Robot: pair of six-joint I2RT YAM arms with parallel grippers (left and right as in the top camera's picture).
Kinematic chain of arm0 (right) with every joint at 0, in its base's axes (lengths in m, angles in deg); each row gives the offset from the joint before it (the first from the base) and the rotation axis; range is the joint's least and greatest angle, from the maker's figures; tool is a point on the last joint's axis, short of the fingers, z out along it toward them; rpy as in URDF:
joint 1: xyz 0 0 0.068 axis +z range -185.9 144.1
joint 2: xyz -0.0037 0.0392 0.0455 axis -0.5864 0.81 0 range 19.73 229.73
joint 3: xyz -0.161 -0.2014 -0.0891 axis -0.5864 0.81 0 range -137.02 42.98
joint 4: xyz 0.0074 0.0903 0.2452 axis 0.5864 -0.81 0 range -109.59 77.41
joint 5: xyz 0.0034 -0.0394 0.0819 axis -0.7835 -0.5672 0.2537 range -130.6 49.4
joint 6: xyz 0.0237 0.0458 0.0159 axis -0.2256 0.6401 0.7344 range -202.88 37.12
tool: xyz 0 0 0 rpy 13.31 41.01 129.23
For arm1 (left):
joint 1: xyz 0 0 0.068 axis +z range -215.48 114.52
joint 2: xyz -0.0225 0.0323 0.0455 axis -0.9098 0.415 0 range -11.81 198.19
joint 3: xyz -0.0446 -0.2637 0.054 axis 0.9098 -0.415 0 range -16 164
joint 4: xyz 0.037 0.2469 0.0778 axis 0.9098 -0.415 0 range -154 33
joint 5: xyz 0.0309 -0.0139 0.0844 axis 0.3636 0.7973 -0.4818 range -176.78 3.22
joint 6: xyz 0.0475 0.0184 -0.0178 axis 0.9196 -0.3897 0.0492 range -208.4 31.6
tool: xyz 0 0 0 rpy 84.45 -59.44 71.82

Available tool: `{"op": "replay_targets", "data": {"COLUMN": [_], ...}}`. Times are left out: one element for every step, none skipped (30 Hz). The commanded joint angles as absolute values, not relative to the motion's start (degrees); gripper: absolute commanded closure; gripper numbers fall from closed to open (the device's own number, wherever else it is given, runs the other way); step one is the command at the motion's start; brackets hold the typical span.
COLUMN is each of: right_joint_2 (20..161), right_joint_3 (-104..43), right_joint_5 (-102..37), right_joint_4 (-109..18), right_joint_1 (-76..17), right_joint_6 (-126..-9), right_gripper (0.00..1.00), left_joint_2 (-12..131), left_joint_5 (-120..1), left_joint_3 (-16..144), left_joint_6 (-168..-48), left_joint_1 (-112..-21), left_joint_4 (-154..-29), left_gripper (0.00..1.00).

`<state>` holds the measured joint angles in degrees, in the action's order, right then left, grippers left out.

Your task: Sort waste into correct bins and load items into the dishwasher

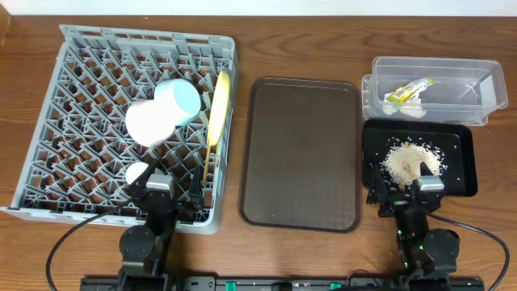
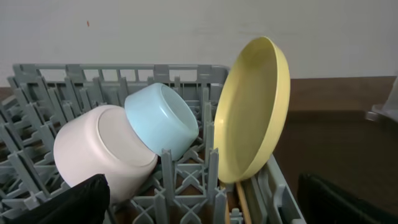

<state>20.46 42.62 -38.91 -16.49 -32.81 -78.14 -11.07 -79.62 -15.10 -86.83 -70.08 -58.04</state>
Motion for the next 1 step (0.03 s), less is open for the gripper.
{"op": "replay_targets", "data": {"right_joint_2": [20.4], "right_joint_3": [42.7], "right_joint_5": [-38.7], "right_joint_4": [-16.7], "right_joint_1": [-32.5], "right_joint_6": [-78.7], "right_gripper": [0.01], "left_joint_2": [-11.6], "left_joint_5": [-78.4], "left_joint_3": [-15.8], "left_joint_6": [-86.0], "left_joint_1": [-70.2], "left_joint_4": [-60.4], "left_gripper": [0.04]}}
